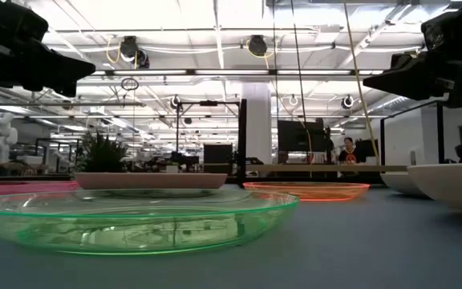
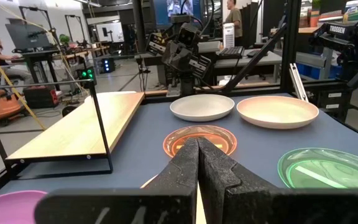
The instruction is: Place and stack plates onto a shelf
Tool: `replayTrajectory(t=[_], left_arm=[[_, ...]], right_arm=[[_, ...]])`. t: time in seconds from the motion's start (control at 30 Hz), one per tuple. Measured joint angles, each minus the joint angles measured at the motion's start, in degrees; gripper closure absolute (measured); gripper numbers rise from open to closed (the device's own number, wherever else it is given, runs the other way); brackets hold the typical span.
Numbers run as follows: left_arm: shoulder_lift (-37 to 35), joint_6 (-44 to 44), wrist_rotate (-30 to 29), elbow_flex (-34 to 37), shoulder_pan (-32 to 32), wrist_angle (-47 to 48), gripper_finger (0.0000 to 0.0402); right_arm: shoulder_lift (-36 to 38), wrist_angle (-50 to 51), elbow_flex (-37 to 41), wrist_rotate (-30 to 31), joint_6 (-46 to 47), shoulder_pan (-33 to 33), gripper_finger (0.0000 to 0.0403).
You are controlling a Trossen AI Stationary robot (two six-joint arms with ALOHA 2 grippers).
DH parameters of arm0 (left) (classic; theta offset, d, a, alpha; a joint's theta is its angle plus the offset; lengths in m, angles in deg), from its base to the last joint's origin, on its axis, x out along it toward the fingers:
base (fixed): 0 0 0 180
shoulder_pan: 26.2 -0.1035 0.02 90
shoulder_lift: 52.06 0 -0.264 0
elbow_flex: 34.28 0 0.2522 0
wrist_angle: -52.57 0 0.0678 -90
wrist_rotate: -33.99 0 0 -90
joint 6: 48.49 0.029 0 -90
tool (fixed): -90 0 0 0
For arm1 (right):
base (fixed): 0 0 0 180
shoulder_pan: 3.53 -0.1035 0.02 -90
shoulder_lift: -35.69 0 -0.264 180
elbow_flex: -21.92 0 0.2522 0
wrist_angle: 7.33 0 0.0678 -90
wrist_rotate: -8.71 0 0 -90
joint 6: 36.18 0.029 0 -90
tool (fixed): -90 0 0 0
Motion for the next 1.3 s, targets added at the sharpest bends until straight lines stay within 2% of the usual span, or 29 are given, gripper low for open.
replayTrajectory(t=[1.3], left_arm=[[0.0, 0.0, 0.0, 0.0, 0.0, 0.0, 0.0398]], right_arm=[[0.0, -0.2, 0.0, 0.0, 2.6, 0.0, 0.0403]])
